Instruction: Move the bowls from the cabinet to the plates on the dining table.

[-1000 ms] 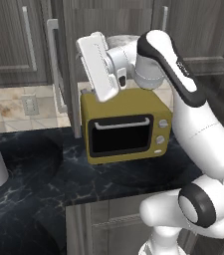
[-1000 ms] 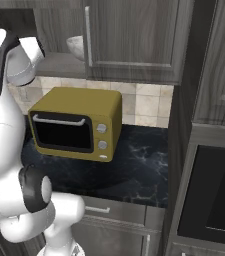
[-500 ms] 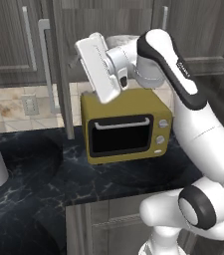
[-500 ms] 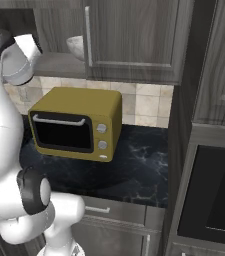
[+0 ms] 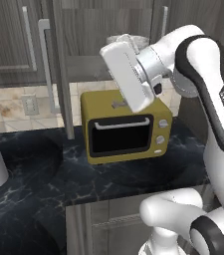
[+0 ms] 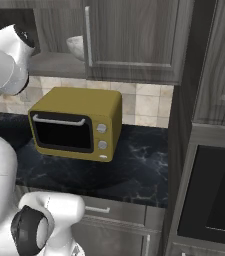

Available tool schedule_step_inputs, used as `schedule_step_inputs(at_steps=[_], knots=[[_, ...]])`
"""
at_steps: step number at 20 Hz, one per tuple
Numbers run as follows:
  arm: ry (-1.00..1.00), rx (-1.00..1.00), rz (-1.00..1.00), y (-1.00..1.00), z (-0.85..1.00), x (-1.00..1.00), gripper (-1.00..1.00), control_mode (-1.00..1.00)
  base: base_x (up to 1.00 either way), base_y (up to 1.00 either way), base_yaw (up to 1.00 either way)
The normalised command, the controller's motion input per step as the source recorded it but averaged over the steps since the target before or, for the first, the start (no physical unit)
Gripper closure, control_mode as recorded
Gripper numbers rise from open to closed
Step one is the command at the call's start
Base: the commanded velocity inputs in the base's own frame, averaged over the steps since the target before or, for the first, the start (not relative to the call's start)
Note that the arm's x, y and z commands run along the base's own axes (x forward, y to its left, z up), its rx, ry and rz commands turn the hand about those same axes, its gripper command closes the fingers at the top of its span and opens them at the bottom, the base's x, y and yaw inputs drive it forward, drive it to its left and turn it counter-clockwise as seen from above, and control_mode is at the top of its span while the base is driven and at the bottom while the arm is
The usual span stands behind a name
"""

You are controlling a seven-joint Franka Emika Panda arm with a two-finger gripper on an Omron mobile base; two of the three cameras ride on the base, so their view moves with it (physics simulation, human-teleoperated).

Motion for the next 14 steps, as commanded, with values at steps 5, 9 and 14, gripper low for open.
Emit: schedule_step_inputs(at_steps=[5,9,14], knots=[[-0.22,-0.17,-0.17,-0.94,0.00,-0.48,-1.00,-1.00,0.00,0.00,0.00],[-0.18,-0.18,-0.15,-1.00,0.00,-0.26,-1.00,-1.00,0.00,0.00,0.00],[-0.11,-0.19,-0.09,-0.92,0.00,-0.08,-1.00,-1.00,0.00,0.00,0.00]])
